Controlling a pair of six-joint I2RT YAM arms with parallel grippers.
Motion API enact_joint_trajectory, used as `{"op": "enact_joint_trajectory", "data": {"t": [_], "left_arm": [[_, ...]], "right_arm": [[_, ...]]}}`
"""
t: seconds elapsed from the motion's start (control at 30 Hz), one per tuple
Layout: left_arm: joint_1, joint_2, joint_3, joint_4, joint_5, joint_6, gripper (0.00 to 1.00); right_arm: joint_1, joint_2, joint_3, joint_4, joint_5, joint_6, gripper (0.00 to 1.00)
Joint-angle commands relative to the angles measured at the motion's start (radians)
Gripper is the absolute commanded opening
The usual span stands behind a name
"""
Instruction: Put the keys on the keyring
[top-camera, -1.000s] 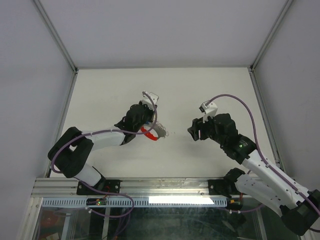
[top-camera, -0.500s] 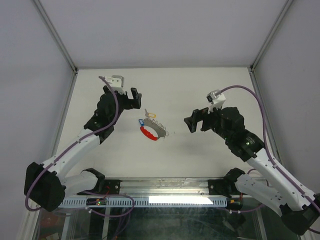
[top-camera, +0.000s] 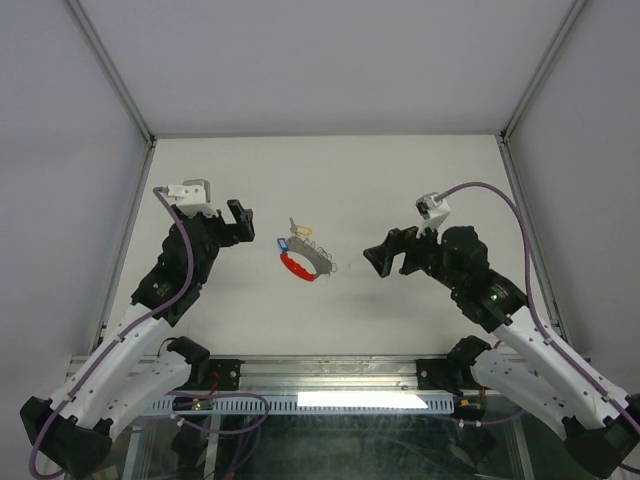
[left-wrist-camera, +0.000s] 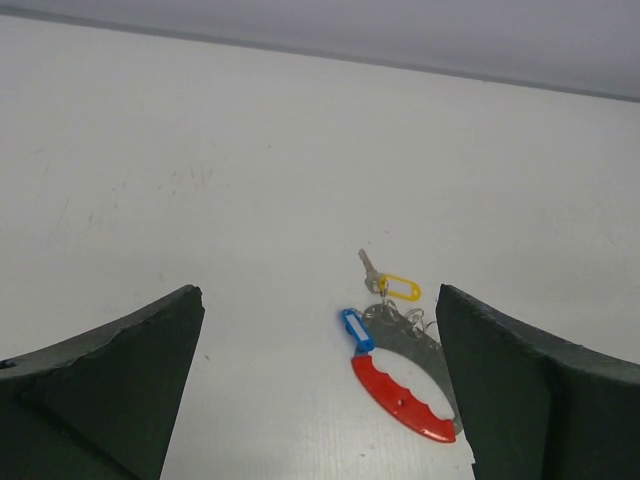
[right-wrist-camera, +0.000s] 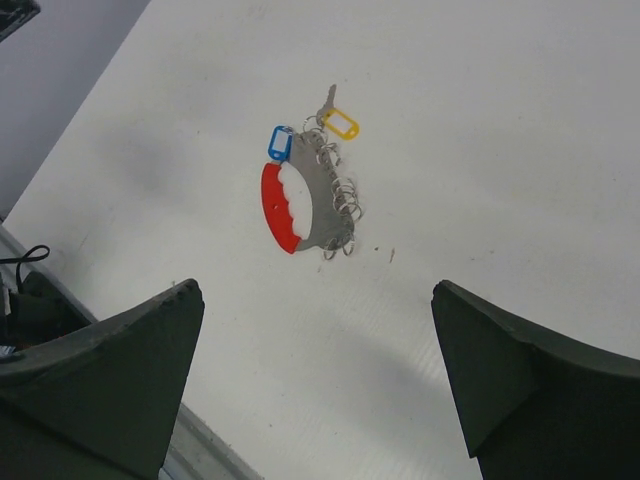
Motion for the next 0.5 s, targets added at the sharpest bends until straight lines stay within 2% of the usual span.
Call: {"op": "enact_joint_trajectory", "data": {"t": [0.0,0.1,0.17,0.3,0.47], "left_arm": [[0.002,-0.007,-0.019,-0.016,-0.074,-0.065,0.99],[0.002,0.008,-0.042,0.025,-0.073,-0.075,0.99],[0.001,0.027,-0.064,0.07,-0.04,-0.052,0.99],[0.002,0.078,-0.046,0.078,-0.041,-0.026,0.99],[0.001,0.101,-0.029,0.081,-0.061,-0.066,0.99]], "right_arm": [[-0.004,0.073,0.015,0.149,0.151,0.099,1.0],[-0.004,0.105,0.023,0.171,0.304,0.107,1.0],[-0.004,0.103,0.007,0.196,0.354,0.093,1.0],[-0.004,0.068,-0.011,0.182,0.371,0.098,1.0],[-0.004,0.028,-0.048,0.207,0.346,0.12,1.0]]}}
